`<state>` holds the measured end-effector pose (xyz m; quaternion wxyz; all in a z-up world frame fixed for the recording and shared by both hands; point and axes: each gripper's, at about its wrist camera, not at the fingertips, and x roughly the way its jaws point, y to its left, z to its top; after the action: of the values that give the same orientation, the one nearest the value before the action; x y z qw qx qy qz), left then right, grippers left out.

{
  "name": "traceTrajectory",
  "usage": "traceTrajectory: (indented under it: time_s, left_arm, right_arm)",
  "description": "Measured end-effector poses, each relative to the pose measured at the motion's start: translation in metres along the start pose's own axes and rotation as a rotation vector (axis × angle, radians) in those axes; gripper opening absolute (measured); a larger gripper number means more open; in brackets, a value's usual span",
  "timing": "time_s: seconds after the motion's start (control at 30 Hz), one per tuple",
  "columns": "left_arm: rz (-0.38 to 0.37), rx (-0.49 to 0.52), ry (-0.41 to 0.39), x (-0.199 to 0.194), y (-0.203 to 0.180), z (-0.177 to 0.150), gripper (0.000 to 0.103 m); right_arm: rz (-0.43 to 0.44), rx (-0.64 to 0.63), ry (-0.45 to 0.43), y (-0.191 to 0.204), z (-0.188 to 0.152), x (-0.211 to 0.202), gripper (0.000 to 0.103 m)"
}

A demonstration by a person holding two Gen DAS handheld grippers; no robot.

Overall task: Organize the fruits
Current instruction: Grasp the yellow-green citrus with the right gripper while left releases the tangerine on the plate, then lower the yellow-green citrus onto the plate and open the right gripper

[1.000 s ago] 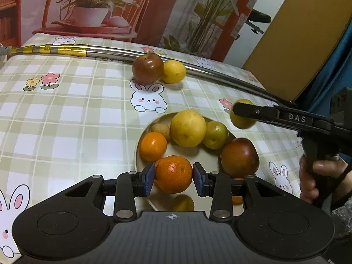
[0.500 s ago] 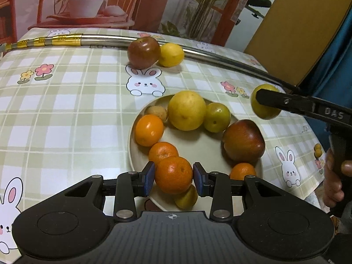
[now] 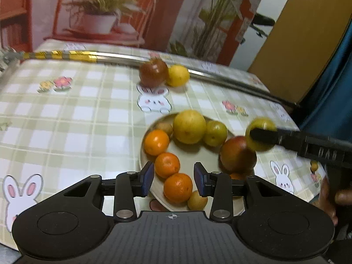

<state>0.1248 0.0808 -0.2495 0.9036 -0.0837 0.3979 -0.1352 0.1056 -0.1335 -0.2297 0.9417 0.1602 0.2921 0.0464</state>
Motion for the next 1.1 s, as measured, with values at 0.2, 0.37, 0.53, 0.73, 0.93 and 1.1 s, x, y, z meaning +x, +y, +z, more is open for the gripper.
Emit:
traceTrajectory:
  time_s: [0.2, 0.37, 0.53, 0.73, 0.93, 1.1]
  left_arm:
    - [0.043, -0.023, -0.074, -0.025, 0.000, -0.007, 0.042]
    - [0.057, -0.055, -0.107, -0.035, 0.007, -0.012, 0.042]
    - [0.073, -0.091, -0.107, -0.034, 0.016, -0.015, 0.042]
    - [0.073, -0.097, -0.086, -0.025, 0.020, -0.018, 0.042]
    - [0.076, -0.105, -0.068, -0.021, 0.022, -0.020, 0.042]
    - [0.081, -0.108, -0.062, -0.020, 0.022, -0.020, 0.042]
  right_arm:
    - [0.016, -0.073, 0.067, 0.025, -0.016, -0.001, 0.044]
    - [0.016, -0.117, 0.133, 0.042, -0.029, 0.004, 0.044]
    - [0.016, -0.135, 0.198, 0.046, -0.039, 0.016, 0.044]
    - [0.032, -0.159, 0.246, 0.048, -0.047, 0.030, 0.044]
    - [0.042, -0.214, 0.250, 0.055, -0.053, 0.035, 0.045]
    - [0.037, -0.228, 0.243, 0.054, -0.053, 0.036, 0.044]
